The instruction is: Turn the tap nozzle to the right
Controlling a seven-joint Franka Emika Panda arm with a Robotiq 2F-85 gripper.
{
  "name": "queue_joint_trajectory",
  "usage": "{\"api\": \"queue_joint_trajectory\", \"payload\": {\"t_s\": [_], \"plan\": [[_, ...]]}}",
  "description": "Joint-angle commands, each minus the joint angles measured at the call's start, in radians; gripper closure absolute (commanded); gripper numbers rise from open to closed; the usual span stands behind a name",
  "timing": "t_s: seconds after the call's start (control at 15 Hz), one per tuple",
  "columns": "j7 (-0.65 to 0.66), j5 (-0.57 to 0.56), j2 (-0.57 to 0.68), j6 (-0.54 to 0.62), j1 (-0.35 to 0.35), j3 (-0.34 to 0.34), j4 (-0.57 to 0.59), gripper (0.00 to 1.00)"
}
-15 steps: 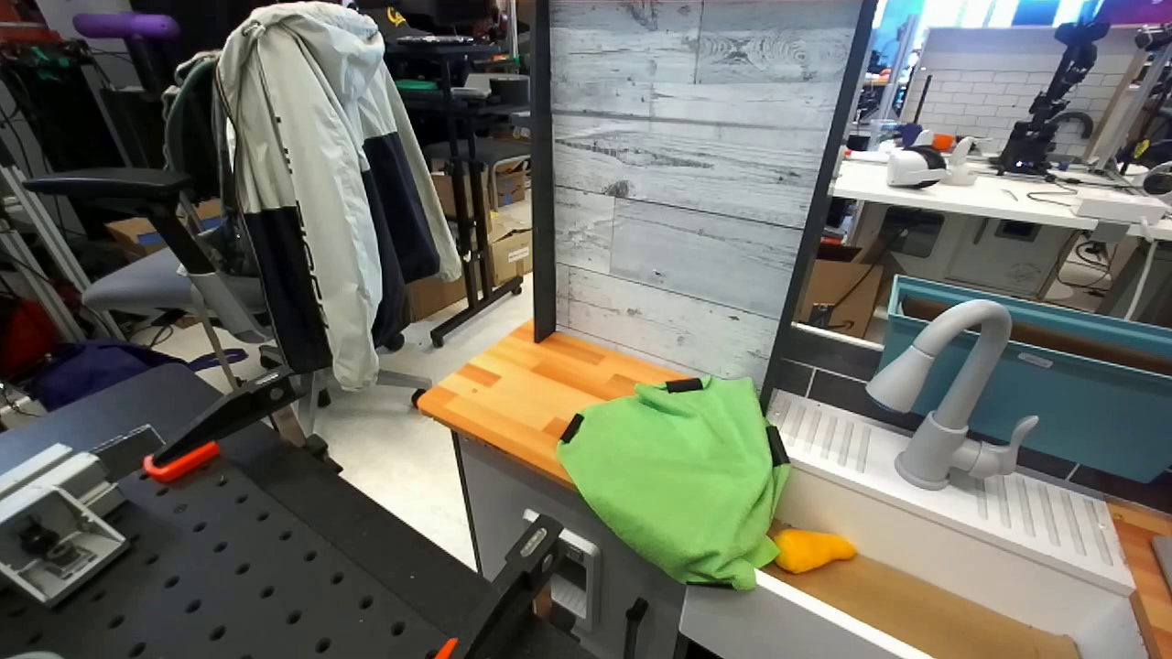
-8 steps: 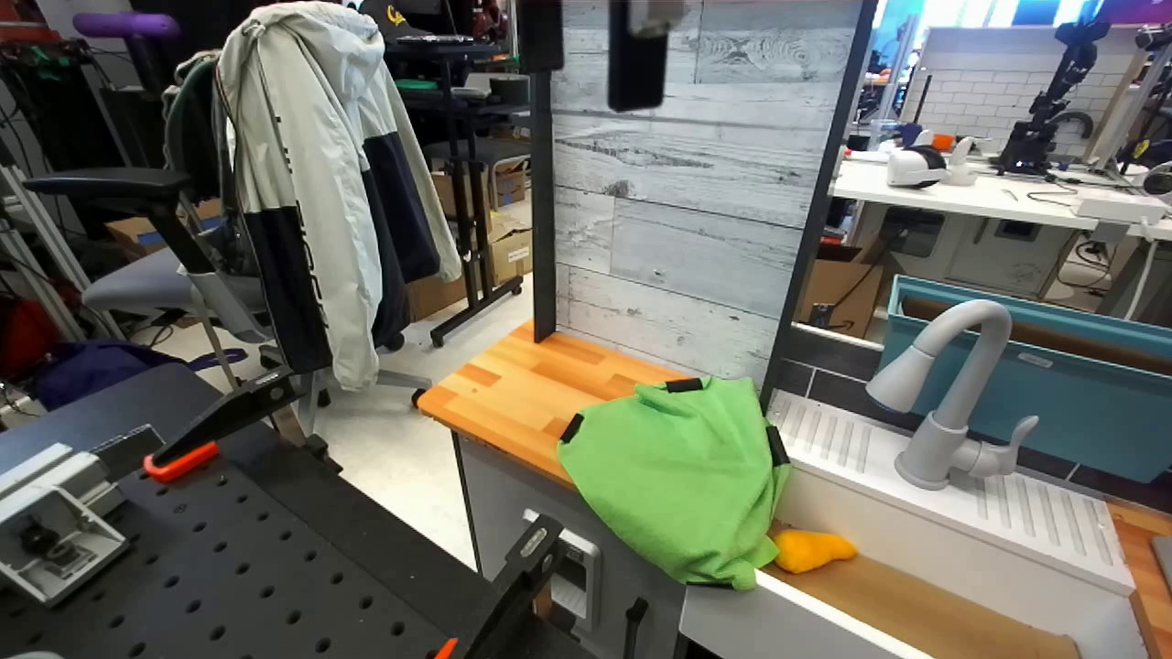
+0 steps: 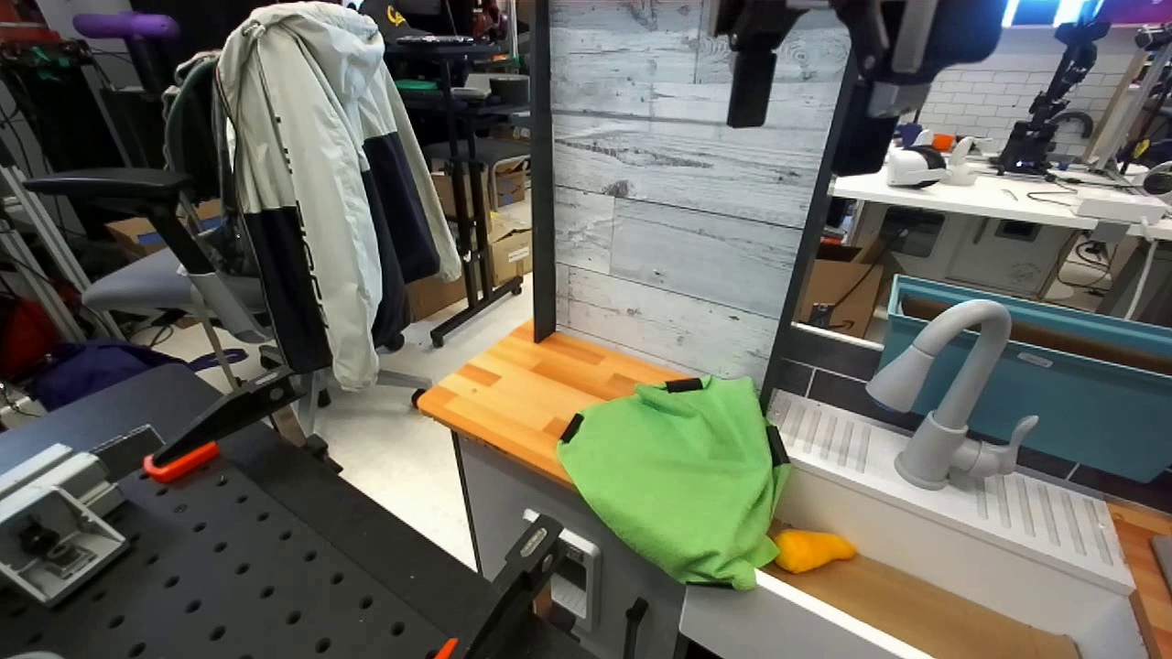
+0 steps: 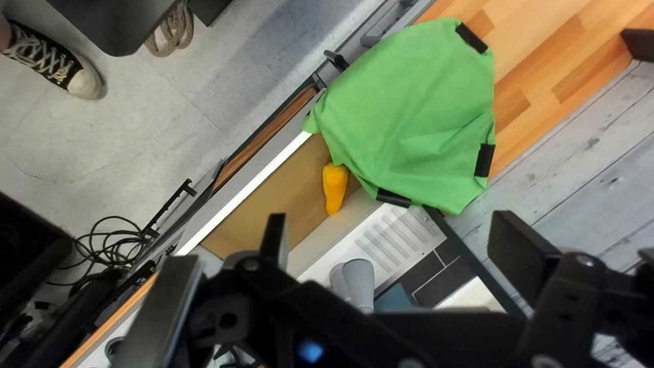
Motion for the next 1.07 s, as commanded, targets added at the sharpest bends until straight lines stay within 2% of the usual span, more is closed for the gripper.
{"api": "queue_joint_trajectory", "payload": {"t_s": [0.0, 0.53, 0.8, 1.0], "plan": [[0.068, 0.029, 0.193, -0.021, 0.014, -0.007, 0.212, 0.00], [0.098, 0.066, 0.545, -0.057, 0.003, -0.006, 0.639, 0.00], [0.097, 0.065, 0.643, -0.039, 0.011, -0.004, 0.717, 0.00], [0.100, 0.059, 0.679, -0.022, 0.015, -0.012, 0.726, 0.00]]}}
